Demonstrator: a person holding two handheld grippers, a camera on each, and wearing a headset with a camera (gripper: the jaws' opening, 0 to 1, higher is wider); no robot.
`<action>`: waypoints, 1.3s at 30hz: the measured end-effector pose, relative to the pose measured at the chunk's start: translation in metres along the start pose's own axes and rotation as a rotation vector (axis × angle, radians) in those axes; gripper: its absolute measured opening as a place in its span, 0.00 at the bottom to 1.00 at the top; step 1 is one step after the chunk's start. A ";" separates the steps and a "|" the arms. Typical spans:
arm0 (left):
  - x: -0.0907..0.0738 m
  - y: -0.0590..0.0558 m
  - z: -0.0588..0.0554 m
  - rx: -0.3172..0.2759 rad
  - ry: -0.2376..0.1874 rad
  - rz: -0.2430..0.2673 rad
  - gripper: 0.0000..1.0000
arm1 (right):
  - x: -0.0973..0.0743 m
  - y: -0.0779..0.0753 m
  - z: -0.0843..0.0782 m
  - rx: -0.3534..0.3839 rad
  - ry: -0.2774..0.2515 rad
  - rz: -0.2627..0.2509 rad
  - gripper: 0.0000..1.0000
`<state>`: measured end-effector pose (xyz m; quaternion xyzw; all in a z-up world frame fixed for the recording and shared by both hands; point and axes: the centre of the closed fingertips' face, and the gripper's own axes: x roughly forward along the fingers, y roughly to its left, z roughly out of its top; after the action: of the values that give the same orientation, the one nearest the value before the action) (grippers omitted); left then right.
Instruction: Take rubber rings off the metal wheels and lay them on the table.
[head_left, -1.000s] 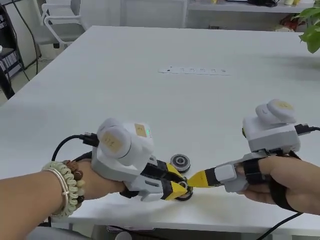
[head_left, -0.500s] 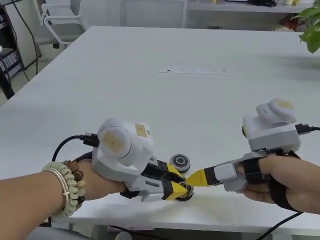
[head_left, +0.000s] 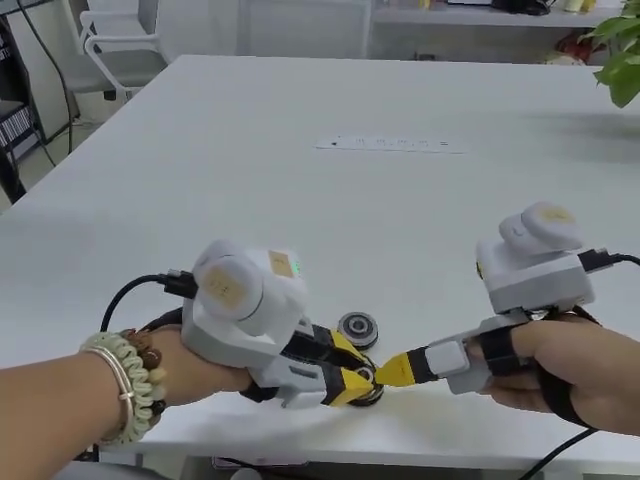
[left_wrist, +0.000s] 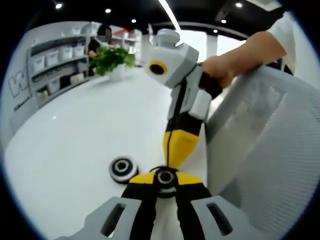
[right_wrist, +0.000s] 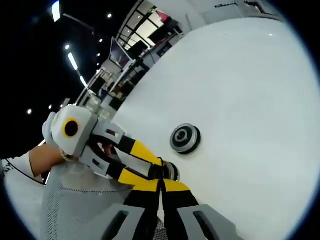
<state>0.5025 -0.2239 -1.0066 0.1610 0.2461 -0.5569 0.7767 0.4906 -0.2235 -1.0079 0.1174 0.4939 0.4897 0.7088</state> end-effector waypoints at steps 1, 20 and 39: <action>0.000 0.000 0.000 0.005 0.005 0.000 0.14 | 0.000 -0.001 0.000 0.000 0.001 -0.001 0.00; -0.019 -0.007 0.035 0.049 -0.072 -0.008 0.30 | -0.008 0.002 0.024 0.048 -0.101 0.010 0.00; -0.048 0.007 0.054 0.081 -0.110 0.037 0.62 | -0.027 0.015 0.059 0.065 -0.253 0.075 0.00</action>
<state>0.5079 -0.2123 -0.9358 0.1659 0.1772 -0.5599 0.7922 0.5291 -0.2190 -0.9533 0.2196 0.4113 0.4811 0.7424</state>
